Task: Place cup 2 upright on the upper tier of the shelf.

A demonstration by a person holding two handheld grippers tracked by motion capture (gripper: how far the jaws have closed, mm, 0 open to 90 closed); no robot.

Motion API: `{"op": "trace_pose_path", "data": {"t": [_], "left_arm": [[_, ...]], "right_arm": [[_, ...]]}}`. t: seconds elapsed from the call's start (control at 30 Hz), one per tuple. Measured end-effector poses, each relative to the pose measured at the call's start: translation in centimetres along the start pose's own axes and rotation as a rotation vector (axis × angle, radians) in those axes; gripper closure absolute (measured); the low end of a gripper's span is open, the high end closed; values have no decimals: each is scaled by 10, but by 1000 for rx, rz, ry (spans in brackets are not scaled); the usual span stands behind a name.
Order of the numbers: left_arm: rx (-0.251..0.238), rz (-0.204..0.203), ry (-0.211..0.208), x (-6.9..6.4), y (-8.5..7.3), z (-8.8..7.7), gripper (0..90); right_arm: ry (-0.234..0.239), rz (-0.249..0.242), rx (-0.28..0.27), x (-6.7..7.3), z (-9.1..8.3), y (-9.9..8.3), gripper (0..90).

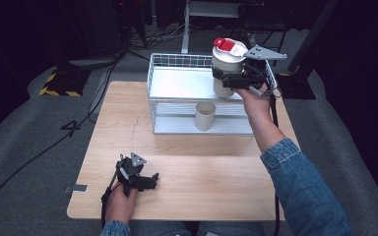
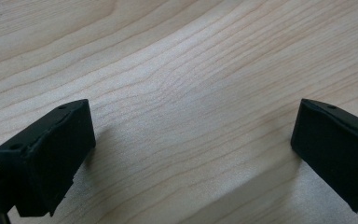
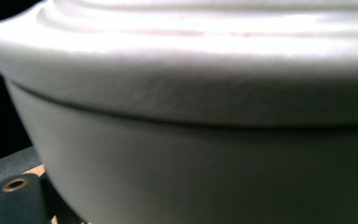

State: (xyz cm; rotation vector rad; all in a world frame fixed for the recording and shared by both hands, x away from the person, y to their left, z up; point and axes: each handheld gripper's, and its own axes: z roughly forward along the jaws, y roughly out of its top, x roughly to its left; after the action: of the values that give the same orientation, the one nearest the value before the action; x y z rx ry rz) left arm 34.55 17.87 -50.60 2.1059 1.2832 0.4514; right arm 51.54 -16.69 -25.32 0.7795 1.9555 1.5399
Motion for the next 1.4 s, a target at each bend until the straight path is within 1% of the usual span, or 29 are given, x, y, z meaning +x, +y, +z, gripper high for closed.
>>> {"op": "trace_pose_path", "data": {"t": [0.17,0.33,0.5,0.53,0.63,0.7,0.83,0.9,1.03,1.13,1.4], "left_arm": [[-1,-1,0,0,0,0,2],[-1,-5,2,0,0,0,2],[-3,-13,3,-1,0,1,2],[-3,-10,6,-1,0,0,1],[-2,-7,5,-1,0,0,1],[-3,-9,6,-1,0,0,1],[-3,-7,6,-1,0,0,1],[-3,-9,8,-1,0,0,1],[-3,-9,7,-1,0,0,1],[-3,-9,7,-1,0,0,1],[-2,-10,9,-1,0,0,2]], "right_arm": [[-10,1,-6,-2,10,1,125],[-16,32,-4,-5,17,-1,125],[-25,37,-10,-7,24,-2,125],[-26,42,-6,-7,25,-2,125],[-37,34,-7,-9,29,-3,125],[-40,43,-12,-10,31,-3,125],[-45,51,-6,-12,35,-6,124],[-49,45,0,-13,37,-7,124],[-52,65,-4,-14,38,-9,124],[-48,65,-7,-14,39,-10,124],[-46,61,13,-14,42,-16,124]]}}
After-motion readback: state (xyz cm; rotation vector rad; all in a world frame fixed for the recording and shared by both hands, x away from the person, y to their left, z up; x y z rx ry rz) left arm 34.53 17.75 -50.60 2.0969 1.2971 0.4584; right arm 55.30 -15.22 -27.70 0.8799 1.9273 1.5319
